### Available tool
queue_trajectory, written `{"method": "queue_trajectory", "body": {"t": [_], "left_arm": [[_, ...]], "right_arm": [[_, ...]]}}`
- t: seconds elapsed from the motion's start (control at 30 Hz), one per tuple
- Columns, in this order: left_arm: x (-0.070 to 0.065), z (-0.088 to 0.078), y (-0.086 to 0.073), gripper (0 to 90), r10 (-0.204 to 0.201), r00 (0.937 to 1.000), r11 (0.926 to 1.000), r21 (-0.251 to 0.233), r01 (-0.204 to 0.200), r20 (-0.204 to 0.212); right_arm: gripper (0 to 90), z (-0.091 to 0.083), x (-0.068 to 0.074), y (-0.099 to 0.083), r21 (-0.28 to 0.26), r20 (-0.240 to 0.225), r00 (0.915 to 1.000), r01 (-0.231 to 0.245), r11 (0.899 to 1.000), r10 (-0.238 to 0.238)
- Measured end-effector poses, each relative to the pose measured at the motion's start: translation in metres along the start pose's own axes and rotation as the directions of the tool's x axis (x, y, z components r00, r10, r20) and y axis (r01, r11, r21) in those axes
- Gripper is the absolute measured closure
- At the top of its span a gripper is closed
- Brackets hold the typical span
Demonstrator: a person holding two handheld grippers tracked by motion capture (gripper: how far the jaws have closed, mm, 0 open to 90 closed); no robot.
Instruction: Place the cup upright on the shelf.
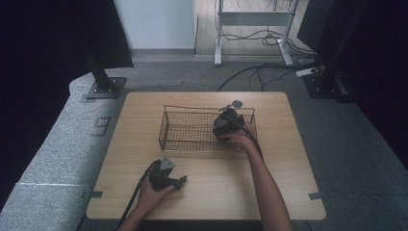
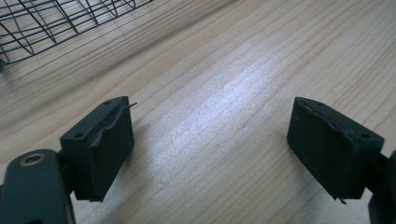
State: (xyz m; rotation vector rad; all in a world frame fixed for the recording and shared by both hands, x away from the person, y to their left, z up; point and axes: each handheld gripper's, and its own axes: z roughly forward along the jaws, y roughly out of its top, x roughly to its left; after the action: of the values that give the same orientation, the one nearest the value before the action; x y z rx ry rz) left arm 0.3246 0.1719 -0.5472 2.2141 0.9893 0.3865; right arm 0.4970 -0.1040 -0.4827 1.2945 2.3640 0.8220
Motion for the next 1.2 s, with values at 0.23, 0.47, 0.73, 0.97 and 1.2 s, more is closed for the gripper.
{"method": "queue_trajectory", "body": {"t": [0.23, 0.47, 0.73, 0.97, 1.2], "left_arm": [[0.000, 0.000, 0.000, 14.5, -0.002, 1.0000, 1.0000, -0.003, 0.002, 0.000], [0.000, 0.000, 0.000, 14.5, -0.003, 1.0000, 1.0000, -0.002, 0.003, 0.001], [0.000, 0.000, 0.000, 14.5, -0.003, 1.0000, 1.0000, -0.001, 0.003, 0.001], [0.000, 0.000, 0.000, 14.5, -0.002, 1.0000, 1.0000, 0.000, 0.002, 0.001], [0.000, 0.000, 0.000, 14.4, -0.003, 1.0000, 1.0000, -0.001, 0.003, 0.001]], "right_arm": [[10.4, -0.009, 0.000, 0.001, -0.056, -0.018, 0.9997, -0.018, 0.998, 0.017], [9.1, -0.018, -0.001, 0.000, -0.092, -0.018, 0.9996, -0.023, 0.996, 0.021], [8.3, -0.032, -0.005, -0.003, -0.187, -0.020, 0.9975, -0.071, 0.980, 0.068], [9.2, -0.049, -0.003, -0.007, -0.255, -0.022, 0.9975, -0.070, 0.964, 0.067], [12.5, -0.068, 0.000, -0.016, -0.328, -0.051, 0.9974, -0.065, 0.943, 0.051]]}}
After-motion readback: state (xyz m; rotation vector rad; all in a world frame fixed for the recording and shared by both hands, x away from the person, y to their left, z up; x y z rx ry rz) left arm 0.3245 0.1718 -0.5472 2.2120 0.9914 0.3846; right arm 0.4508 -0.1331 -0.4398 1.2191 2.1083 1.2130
